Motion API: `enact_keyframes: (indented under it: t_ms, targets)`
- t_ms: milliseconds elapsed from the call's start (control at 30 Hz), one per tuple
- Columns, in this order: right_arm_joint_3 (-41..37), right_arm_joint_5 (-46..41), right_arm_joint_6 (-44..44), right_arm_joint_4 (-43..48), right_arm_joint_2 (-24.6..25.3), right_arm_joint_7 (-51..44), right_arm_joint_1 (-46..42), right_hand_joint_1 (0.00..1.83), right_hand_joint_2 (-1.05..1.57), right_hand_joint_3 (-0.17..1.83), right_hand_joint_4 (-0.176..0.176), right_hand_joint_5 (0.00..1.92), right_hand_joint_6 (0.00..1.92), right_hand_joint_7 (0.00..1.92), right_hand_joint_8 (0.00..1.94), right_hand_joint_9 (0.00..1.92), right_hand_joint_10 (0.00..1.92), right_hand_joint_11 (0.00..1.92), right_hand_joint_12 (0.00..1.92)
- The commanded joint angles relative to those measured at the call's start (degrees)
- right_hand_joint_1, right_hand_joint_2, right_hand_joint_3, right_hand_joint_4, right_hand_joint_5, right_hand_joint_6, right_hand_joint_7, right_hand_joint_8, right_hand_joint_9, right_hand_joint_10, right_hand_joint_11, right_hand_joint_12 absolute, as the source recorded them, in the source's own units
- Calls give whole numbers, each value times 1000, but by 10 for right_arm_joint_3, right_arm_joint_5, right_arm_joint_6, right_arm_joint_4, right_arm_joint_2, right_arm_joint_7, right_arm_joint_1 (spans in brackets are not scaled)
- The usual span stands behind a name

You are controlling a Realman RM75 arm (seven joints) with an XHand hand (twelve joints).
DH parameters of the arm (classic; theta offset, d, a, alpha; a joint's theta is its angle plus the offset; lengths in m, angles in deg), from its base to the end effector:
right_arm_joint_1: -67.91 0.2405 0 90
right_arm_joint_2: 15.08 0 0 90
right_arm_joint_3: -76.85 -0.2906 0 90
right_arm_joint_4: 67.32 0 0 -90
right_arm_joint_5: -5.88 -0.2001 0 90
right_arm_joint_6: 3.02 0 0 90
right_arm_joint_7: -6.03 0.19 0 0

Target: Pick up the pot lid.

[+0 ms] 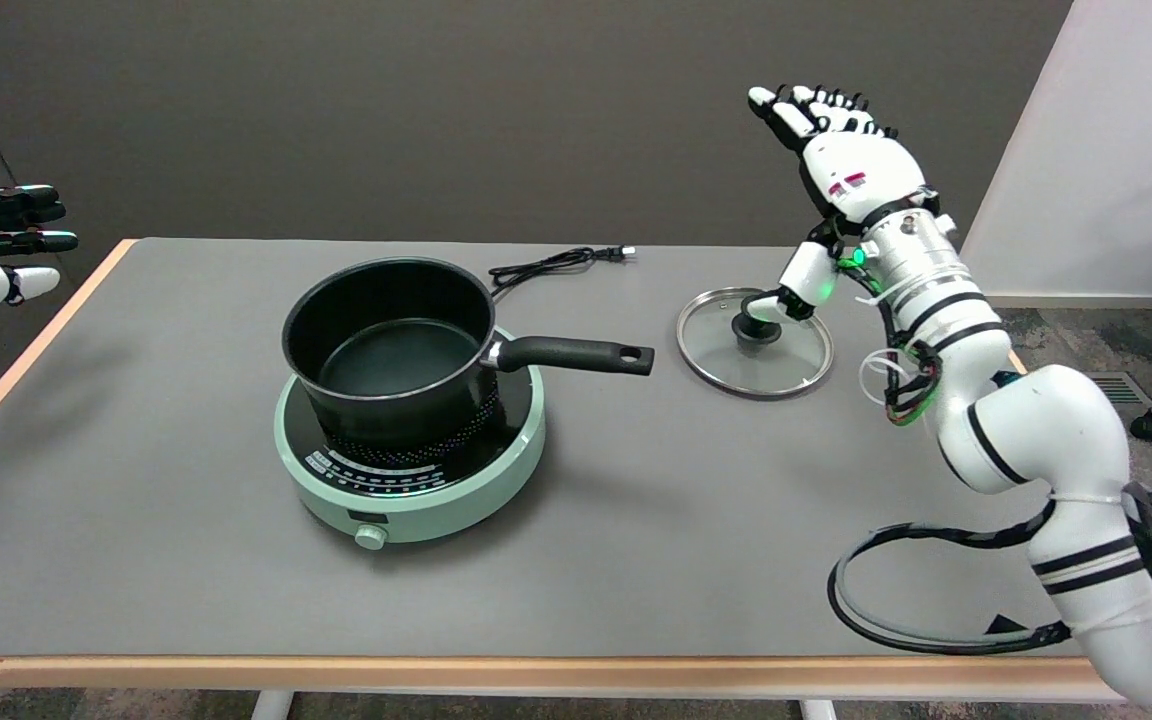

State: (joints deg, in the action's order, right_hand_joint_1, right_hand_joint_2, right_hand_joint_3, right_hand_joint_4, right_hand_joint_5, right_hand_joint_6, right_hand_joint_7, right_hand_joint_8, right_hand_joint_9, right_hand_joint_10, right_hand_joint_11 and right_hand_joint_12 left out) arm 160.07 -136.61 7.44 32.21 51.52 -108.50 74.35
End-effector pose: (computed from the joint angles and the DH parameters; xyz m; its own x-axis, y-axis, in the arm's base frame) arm -0.1623 -0.4017 0.4022 0.9688 0.2365 0.0747 -0.1187 0.1776 0.9769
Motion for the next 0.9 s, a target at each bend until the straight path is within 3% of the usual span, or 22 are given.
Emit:
enact_keyframes:
  t_ms: [33, 400, 900]
  targets:
    - [-88, 4, -78, 39, 23, 1, -65, 1132, -638, 1247, 176, 44, 44, 44, 44, 44, 44, 44, 44]
    - [-102, 4, -114, 23, 22, 1, -74, 1126, -635, 1267, 176, 39, 39, 39, 39, 39, 39, 39, 39]
    - [-97, 4, -98, -4, 8, 1, -63, 1123, -646, 1293, 176, 36, 36, 36, 36, 36, 36, 36, 36]
